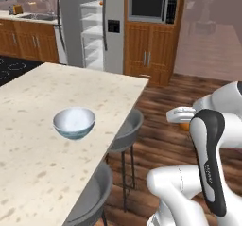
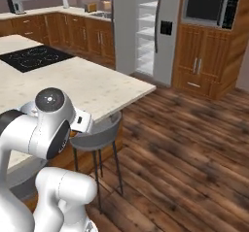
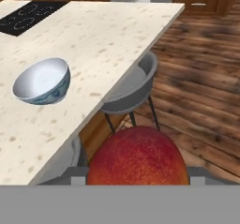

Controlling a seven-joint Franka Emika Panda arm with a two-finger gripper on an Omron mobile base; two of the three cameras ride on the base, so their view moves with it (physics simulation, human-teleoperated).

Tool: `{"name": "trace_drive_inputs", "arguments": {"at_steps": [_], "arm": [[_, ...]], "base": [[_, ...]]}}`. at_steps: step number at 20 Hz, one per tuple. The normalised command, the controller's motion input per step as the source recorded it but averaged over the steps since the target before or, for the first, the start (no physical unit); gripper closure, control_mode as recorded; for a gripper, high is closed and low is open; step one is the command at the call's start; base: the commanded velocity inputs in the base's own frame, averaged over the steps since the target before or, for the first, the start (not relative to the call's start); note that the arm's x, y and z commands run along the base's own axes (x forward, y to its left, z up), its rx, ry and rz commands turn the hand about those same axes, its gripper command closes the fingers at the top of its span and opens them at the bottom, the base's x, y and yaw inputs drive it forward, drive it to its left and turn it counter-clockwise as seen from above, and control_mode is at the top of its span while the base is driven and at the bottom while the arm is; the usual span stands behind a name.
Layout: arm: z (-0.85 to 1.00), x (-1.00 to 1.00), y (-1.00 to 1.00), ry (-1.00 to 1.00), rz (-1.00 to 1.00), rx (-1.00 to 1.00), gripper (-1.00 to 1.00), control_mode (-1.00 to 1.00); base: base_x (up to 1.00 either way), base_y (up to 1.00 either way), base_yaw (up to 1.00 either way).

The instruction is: Retrieve the tangerine and mango from the fridge and place them into the bowl on the dining table.

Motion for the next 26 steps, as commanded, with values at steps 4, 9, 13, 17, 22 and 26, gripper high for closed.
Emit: {"name": "trace_drive_inputs", "arguments": {"at_steps": [4,9,13,17,22,26], "arm": [[0.00,0.00,0.00,0.00,0.00,0.00,1.00,1.00],[0.00,0.00,0.00,0.00,0.00,0.00,1.00,1.00],[0.00,0.00,0.00,0.00,0.00,0.00,1.00,1.00],[0.00,0.00,0.00,0.00,0.00,0.00,1.00,1.00],[0.00,0.00,0.00,0.00,0.00,0.00,1.00,1.00],[0.00,0.00,0.00,0.00,0.00,0.00,1.00,1.00]], "base": [[0.09,-0.54,0.41],[0.14,-0.58,0.39],[0.13,-0.55,0.39],[0.05,-0.47,0.40],[0.10,-0.40,0.42],[0.17,-0.40,0.43]]}}
